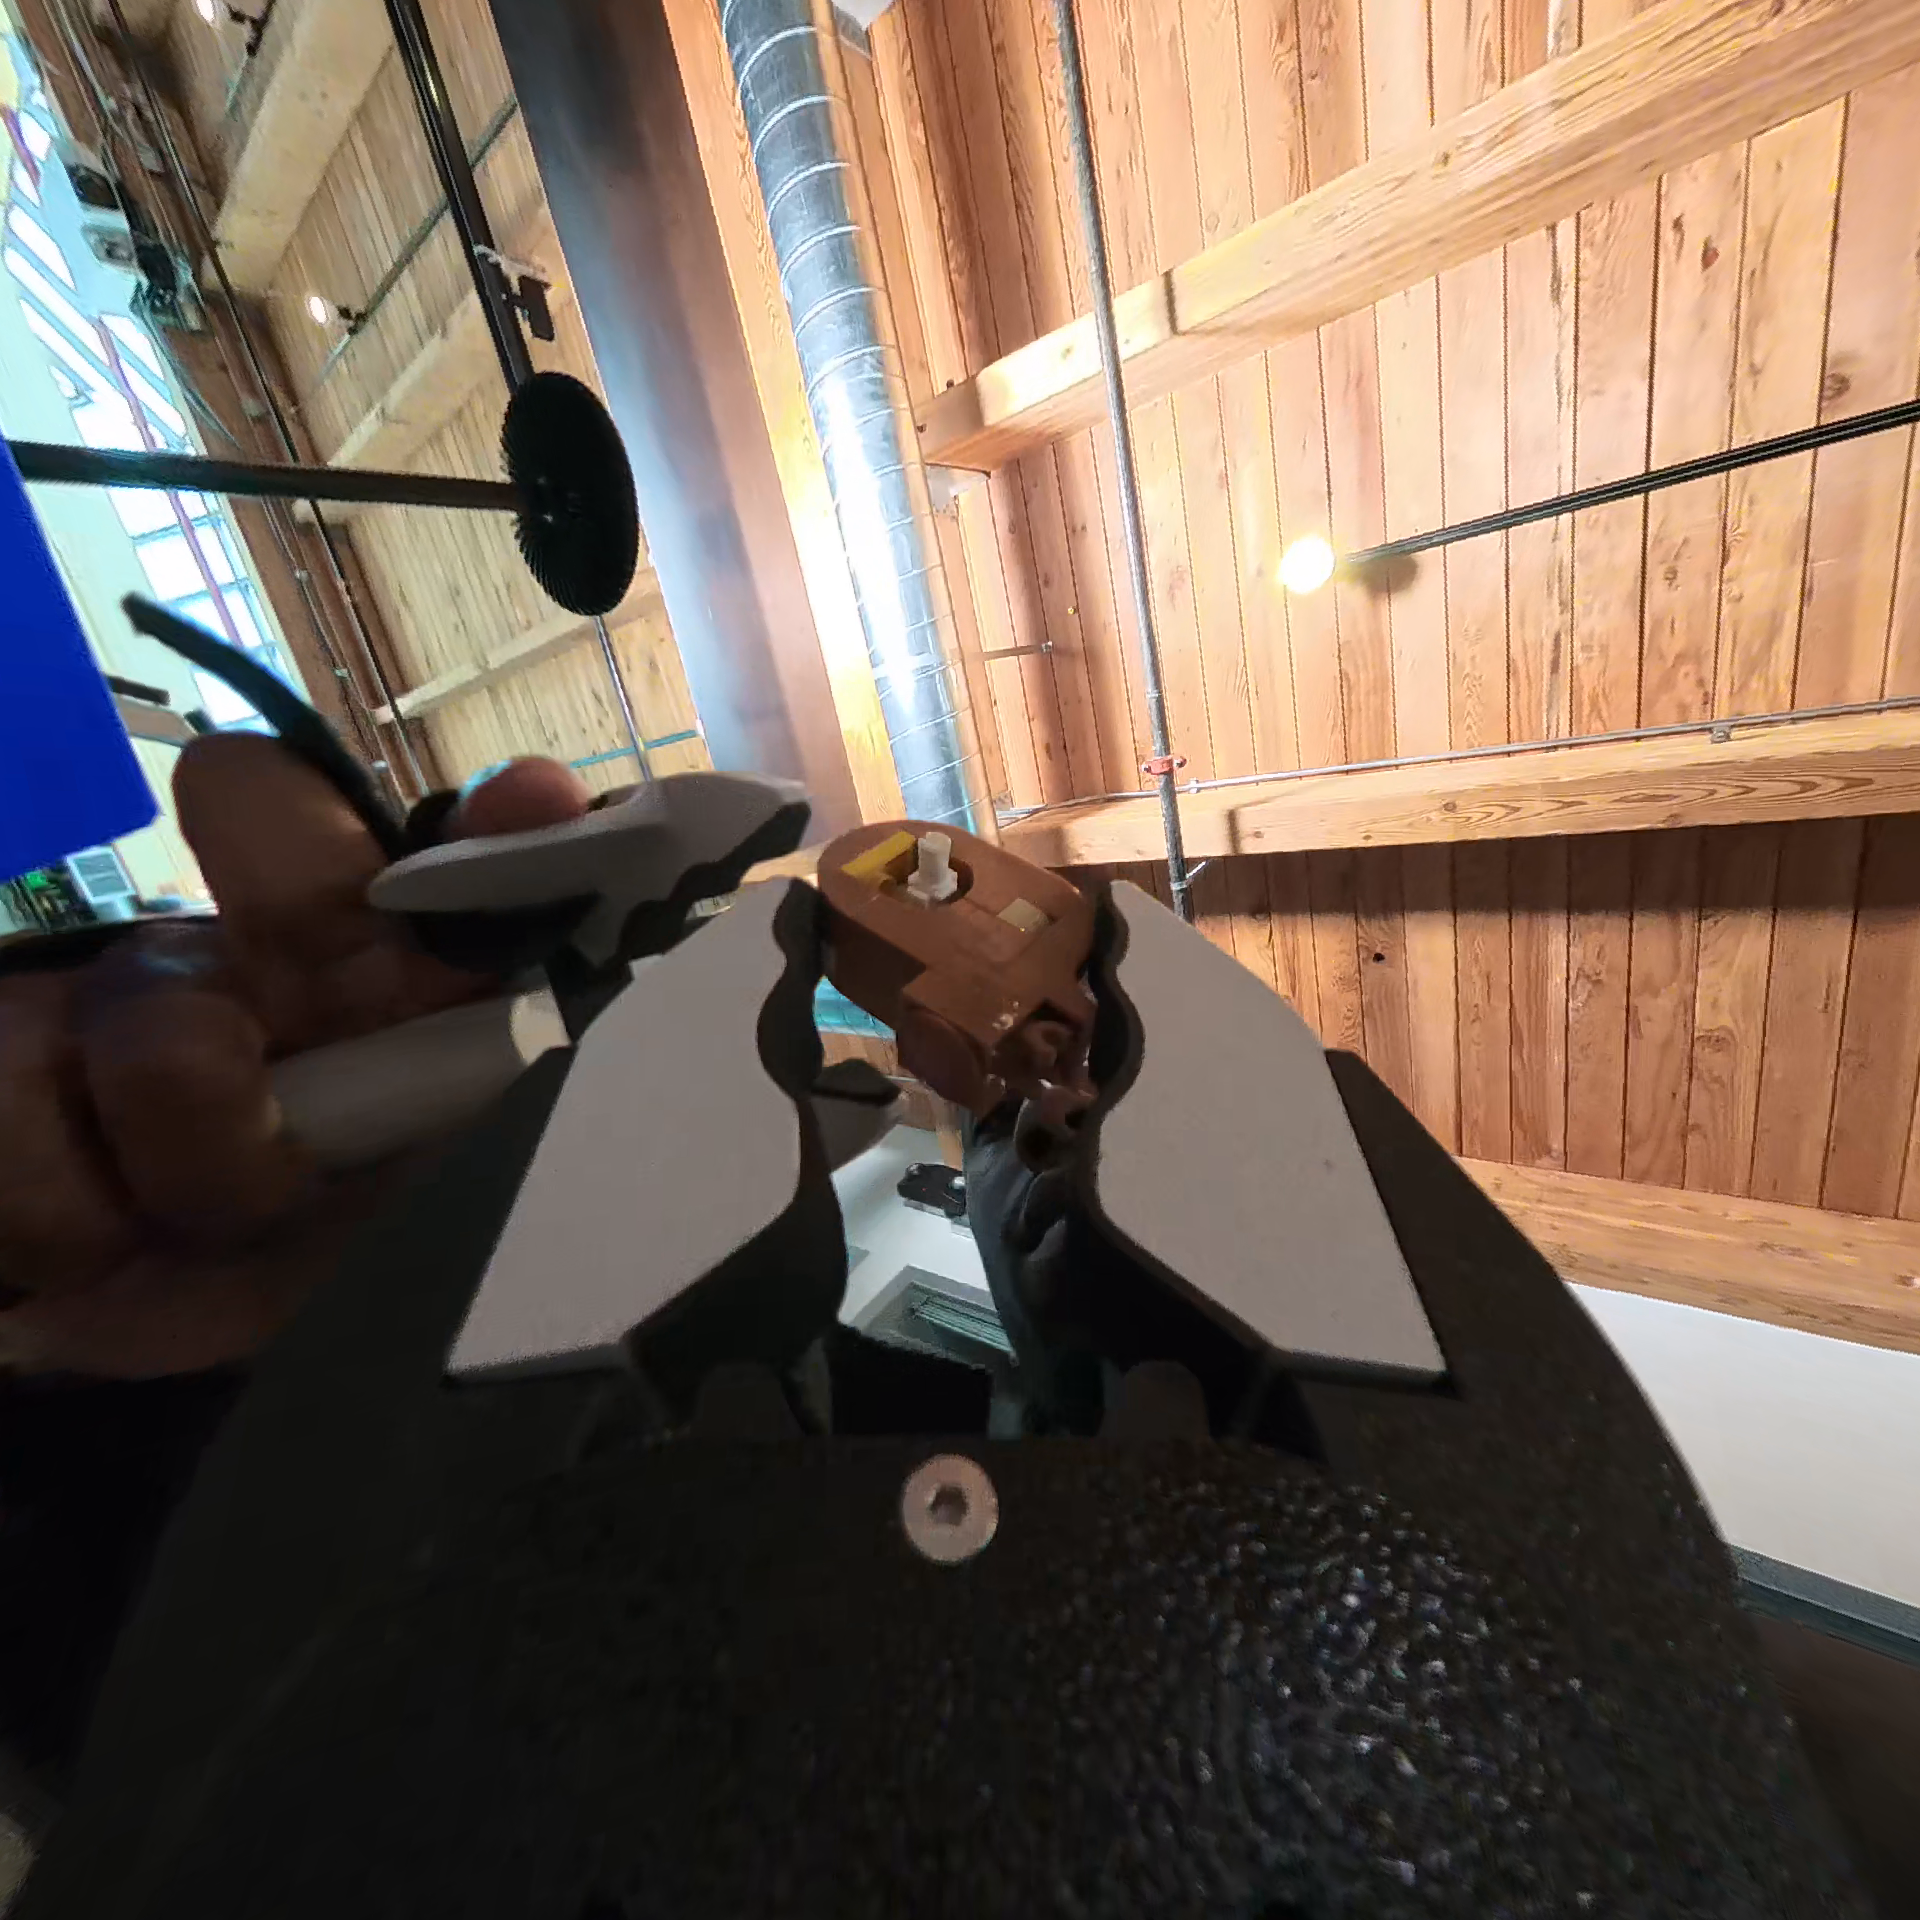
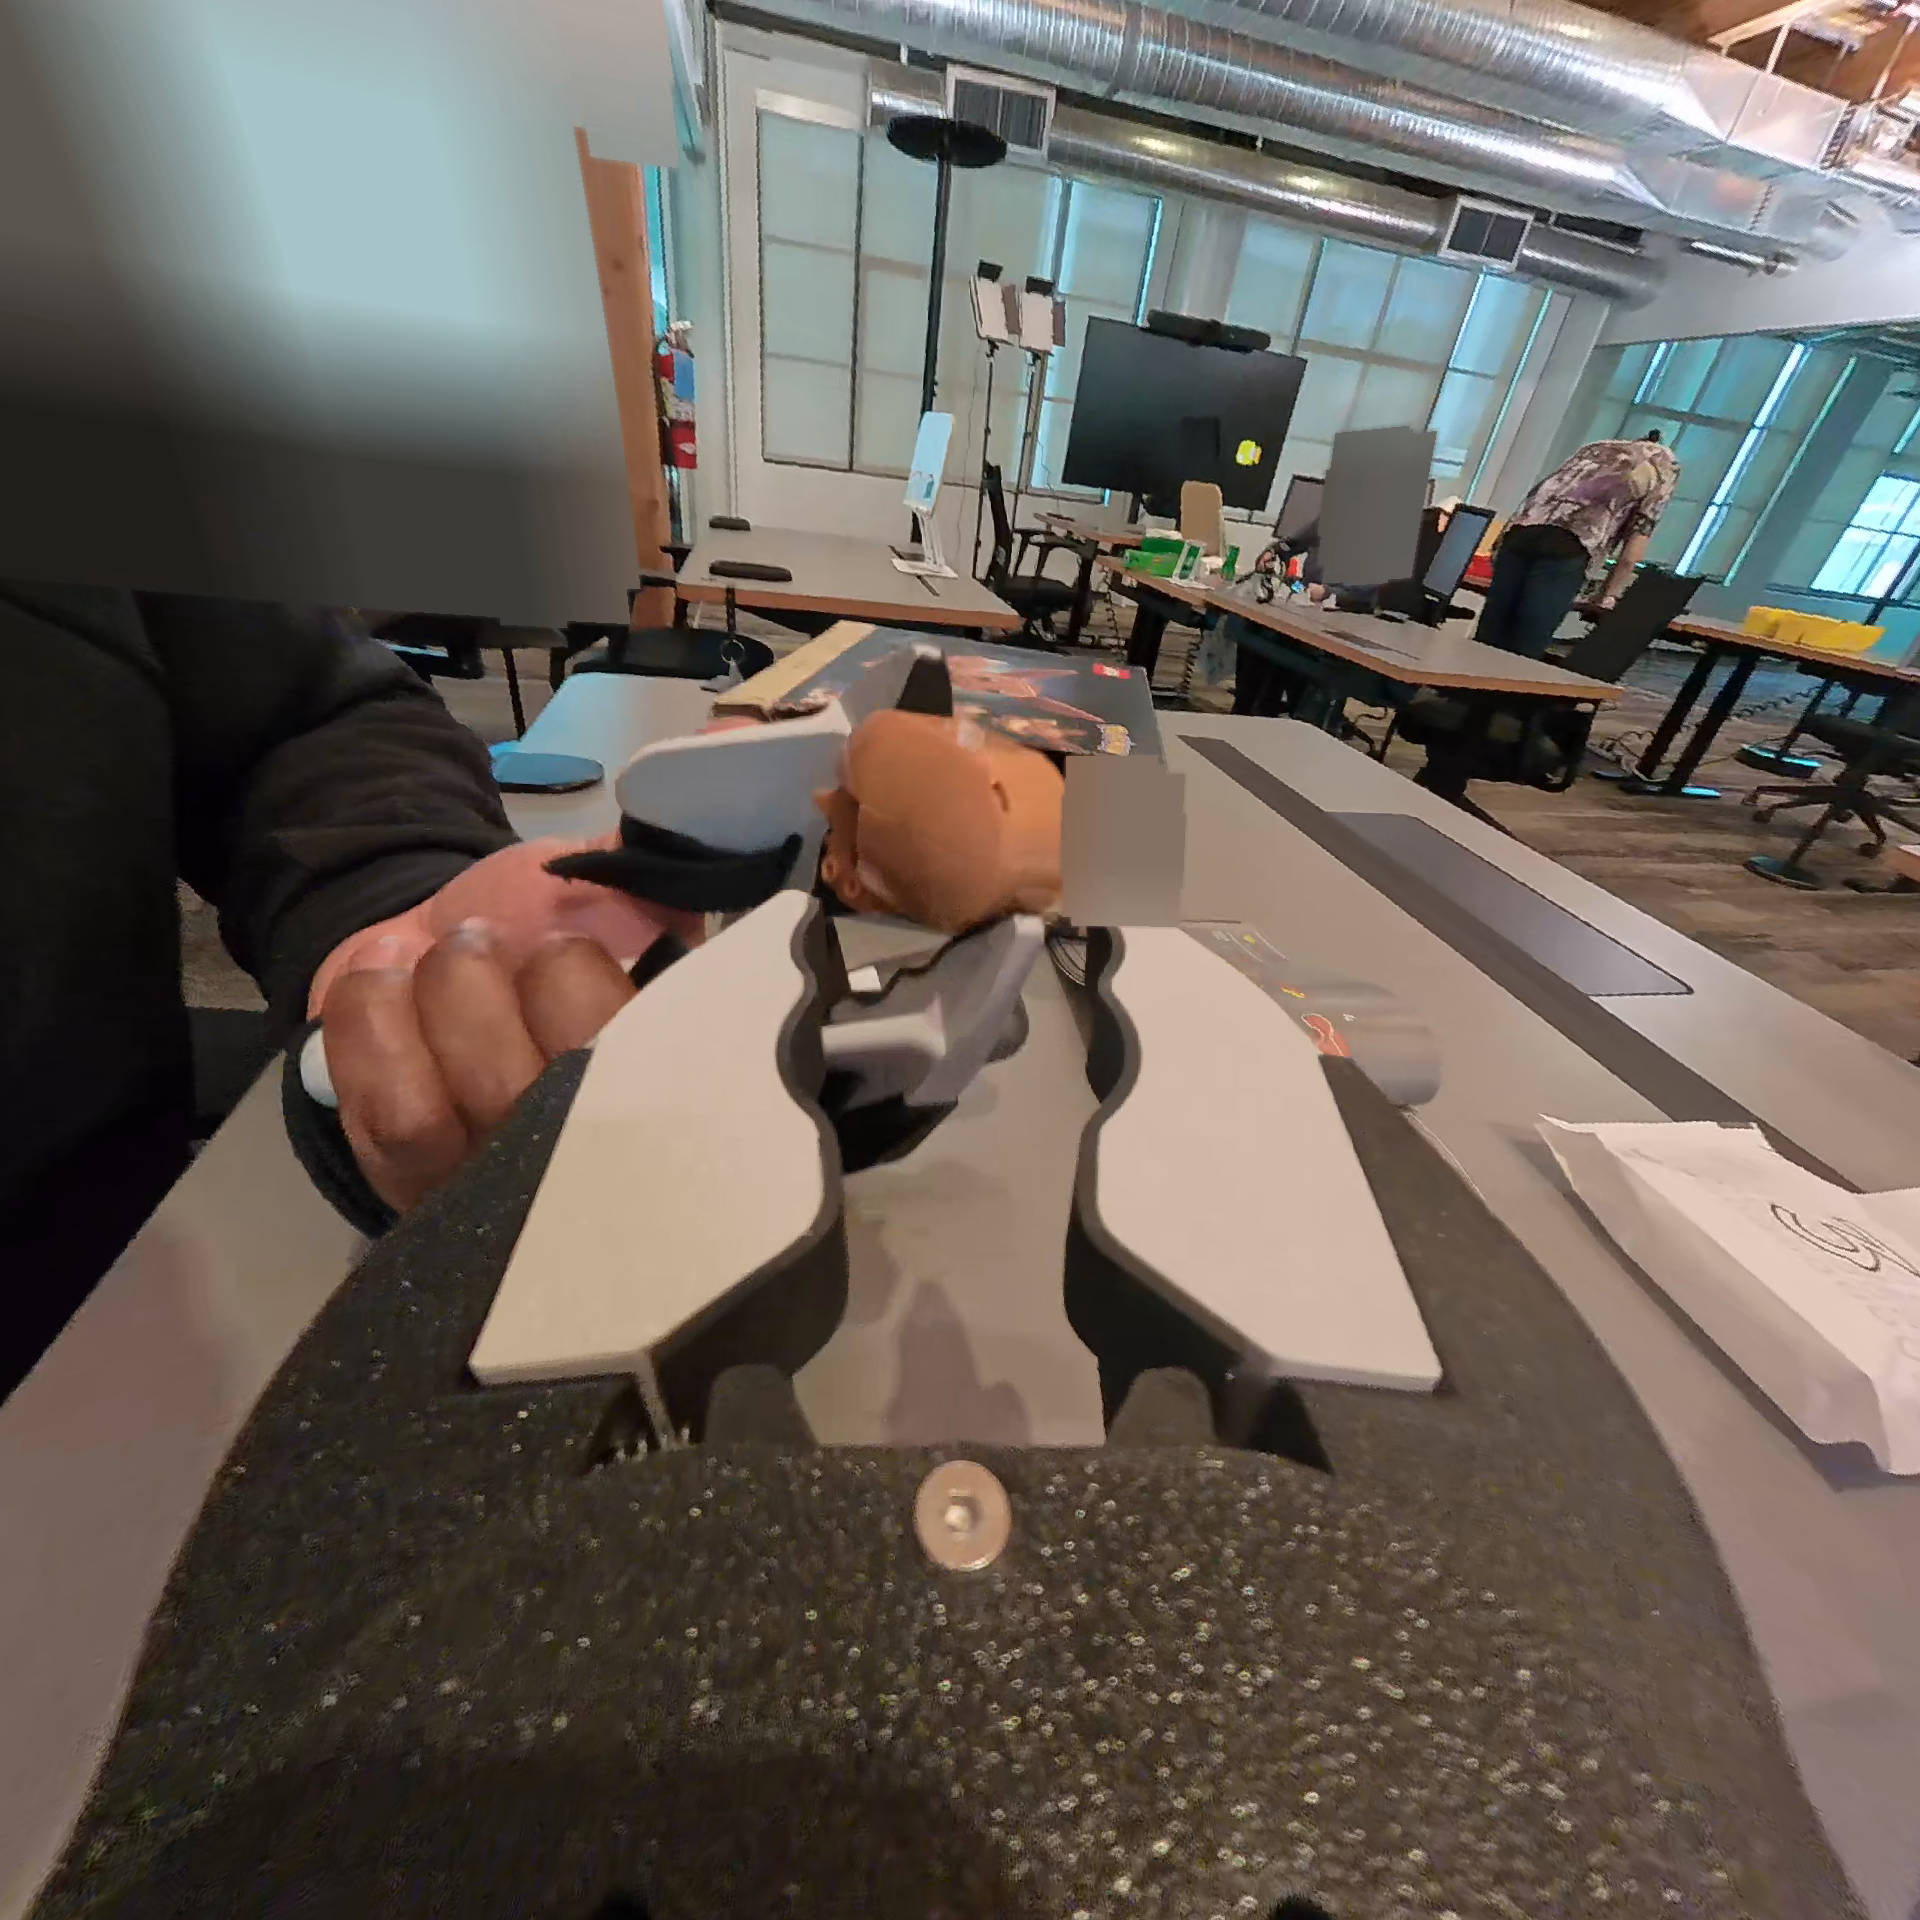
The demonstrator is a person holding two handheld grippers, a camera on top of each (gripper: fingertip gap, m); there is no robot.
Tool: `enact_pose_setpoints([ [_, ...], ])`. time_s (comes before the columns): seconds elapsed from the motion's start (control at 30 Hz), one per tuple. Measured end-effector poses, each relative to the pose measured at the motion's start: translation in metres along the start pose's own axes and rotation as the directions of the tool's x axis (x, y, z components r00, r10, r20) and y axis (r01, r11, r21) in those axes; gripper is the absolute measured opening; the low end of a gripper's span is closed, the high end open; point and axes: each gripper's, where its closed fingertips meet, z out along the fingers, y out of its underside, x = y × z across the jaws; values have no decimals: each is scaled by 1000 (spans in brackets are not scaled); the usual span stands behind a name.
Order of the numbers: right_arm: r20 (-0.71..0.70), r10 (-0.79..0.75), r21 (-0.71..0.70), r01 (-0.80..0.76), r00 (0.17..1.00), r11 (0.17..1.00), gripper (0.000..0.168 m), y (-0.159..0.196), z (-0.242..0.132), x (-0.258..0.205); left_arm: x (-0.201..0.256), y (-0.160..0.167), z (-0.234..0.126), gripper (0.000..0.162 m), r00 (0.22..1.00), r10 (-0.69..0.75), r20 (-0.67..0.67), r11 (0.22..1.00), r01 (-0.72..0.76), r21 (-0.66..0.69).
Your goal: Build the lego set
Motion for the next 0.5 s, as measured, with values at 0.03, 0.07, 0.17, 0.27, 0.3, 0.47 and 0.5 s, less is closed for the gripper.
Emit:
enact_pose_setpoints([
  [0.03,12,10,15,-10,1000,1000,45,-3,-1,-1,-3,3,1,49,1000,-12,5,1000,12,-3],
  [0.07,24,20,26,-21,1000,999,42,-4,-2,-3,-7,6,1,49,1000,-24,16,1000,24,-8],
  [0.17,67,47,48,-51,997,998,36,-6,-7,-5,-12,14,2,49,999,-29,22,999,30,-29],
  [0.27,98,87,39,-91,991,995,34,-3,-11,-6,-16,16,2,50,998,0,58,999,3,-52],
  [0.3,98,90,33,-94,991,995,34,-2,-11,-6,-17,16,1,49,998,3,63,998,0,-57],
  [0.47,112,108,22,-111,988,994,33,0,-11,-6,-18,16,0,49,996,31,84,997,-25,-71],
  [0.5,117,109,22,-112,987,993,33,0,-11,-6,-18,16,0,49,995,37,90,997,-30,-76],
])
